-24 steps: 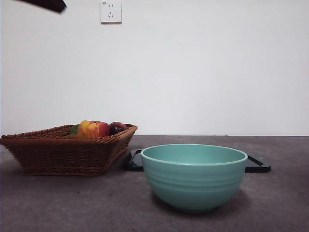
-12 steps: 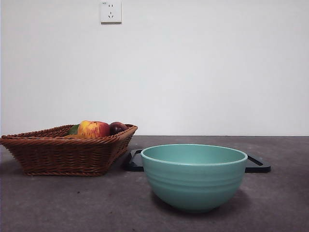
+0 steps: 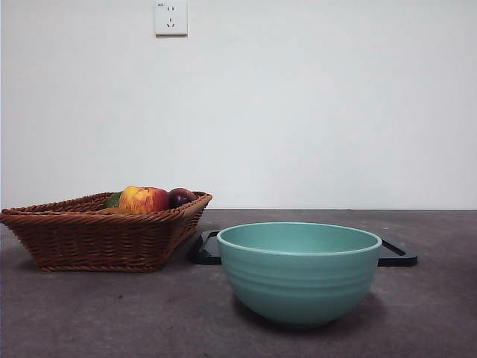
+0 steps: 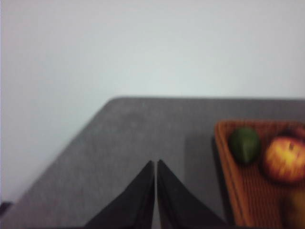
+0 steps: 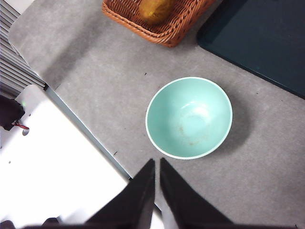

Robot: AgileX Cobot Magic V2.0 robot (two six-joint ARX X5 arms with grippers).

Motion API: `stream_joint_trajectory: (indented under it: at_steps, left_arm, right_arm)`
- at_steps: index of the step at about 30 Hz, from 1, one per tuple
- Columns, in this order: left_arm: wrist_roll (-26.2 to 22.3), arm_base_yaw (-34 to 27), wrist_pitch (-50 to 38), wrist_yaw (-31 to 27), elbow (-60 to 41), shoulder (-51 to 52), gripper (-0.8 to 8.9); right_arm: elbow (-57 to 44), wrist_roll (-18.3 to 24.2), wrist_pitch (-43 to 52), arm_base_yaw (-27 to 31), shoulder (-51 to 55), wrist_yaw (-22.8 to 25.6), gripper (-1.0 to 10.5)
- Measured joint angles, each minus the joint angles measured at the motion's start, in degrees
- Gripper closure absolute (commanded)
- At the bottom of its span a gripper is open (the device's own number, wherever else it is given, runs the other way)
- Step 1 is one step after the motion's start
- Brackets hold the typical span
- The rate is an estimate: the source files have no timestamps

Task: Pick up the wifruite, put it on the bowl, pick up the plate, put it on desk

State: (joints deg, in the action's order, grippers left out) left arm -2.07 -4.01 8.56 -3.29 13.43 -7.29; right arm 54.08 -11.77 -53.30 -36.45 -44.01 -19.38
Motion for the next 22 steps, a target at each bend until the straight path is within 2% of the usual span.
stream_joint_trajectory:
  at_steps: [11, 22]
  left_arm:
    - [0.0, 0.0, 0.3, 0.0, -9.8, 6.6, 8.06]
    - [0.0, 0.0, 3.8, 0.0, -11.0, 7.0, 8.06]
  right_arm:
    - [0.0, 0.0, 0.0, 0.0, 0.0, 0.0, 9.4]
    - [0.0, 0.0, 0.0, 0.0, 0.0, 0.0, 9.4]
